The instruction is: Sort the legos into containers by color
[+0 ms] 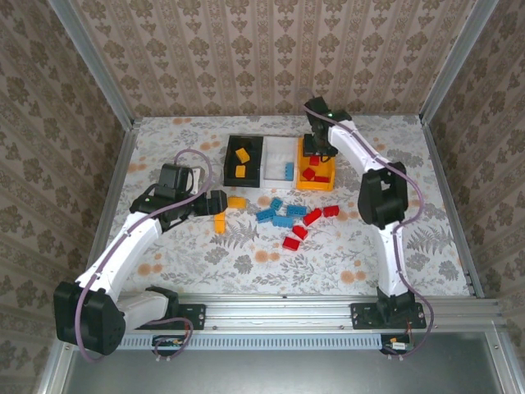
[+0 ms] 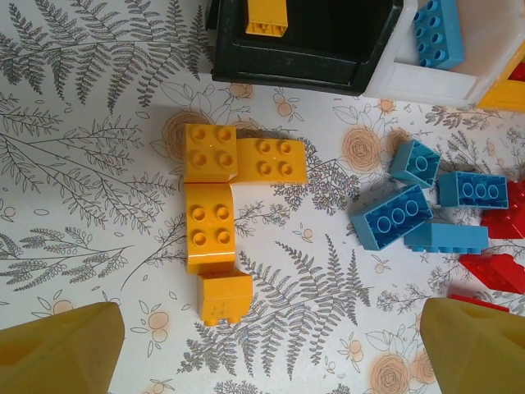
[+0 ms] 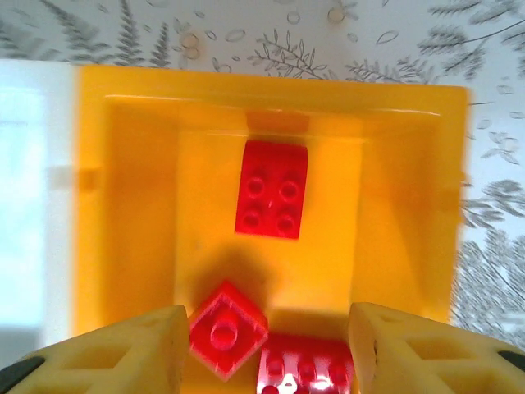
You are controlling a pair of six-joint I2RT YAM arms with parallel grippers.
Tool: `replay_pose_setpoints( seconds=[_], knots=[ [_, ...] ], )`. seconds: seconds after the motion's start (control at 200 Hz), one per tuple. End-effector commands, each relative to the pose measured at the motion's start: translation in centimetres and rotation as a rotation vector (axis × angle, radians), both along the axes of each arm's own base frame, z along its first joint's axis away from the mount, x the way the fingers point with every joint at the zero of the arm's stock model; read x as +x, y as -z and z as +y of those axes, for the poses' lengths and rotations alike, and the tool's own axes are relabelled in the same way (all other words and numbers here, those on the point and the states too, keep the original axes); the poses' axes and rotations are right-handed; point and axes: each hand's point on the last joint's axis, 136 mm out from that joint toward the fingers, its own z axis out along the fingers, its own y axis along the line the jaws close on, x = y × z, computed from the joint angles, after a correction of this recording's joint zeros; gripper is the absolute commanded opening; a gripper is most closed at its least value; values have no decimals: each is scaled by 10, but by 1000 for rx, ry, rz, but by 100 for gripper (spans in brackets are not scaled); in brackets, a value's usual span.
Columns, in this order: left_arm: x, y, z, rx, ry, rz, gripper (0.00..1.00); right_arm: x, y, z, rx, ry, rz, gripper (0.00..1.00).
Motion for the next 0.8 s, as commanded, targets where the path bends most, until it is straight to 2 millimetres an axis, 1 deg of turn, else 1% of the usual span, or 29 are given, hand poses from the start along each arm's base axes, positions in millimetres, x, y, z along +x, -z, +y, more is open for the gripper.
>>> replay_pose_setpoints(
  seconds=[0.0,0.085,0.145,0.21,0.29,0.295,0.33,0.415,0.5,0.56,0.64,0.69,0.735,0.75,0.795],
  knots=[
    [-2,1,-1,-19,-11,14,95,-17,-60,8,77,3,-113,58],
    [-3,3,-1,-14,-10,17,95,-42,-65,6,111,1,-103,59],
    [-4,6,-2,-5,-5,25,95,-62,-62,2,120,2,-84,60],
    [-5,10,-2,12,-5,35,96,-86,-54,-2,135,4,-58,61],
    [-7,19,1,38,-13,57,97,-117,-36,-9,148,11,-14,61],
    [-7,19,1,40,-12,58,97,-117,-39,-9,151,12,-21,61],
    [-8,23,3,49,-15,67,97,-130,-32,-12,151,14,-7,62],
    [-9,34,6,77,-23,96,97,-162,-9,-20,153,27,49,62],
    [-10,48,5,105,-18,138,97,-187,12,-24,165,40,98,63],
    [-9,57,3,134,-10,162,95,-203,25,-25,186,49,123,63],
    [-10,67,-3,169,11,185,94,-213,32,-24,219,59,132,63],
    [-10,73,-7,197,23,196,92,-217,36,-23,229,61,138,63],
    [-8,78,-6,218,18,209,91,-218,37,-23,234,60,139,63],
    [-12,80,-12,227,41,210,90,-219,39,-23,234,60,142,63],
    [-13,86,-14,243,48,226,89,-219,39,-22,238,59,143,63]
  ],
)
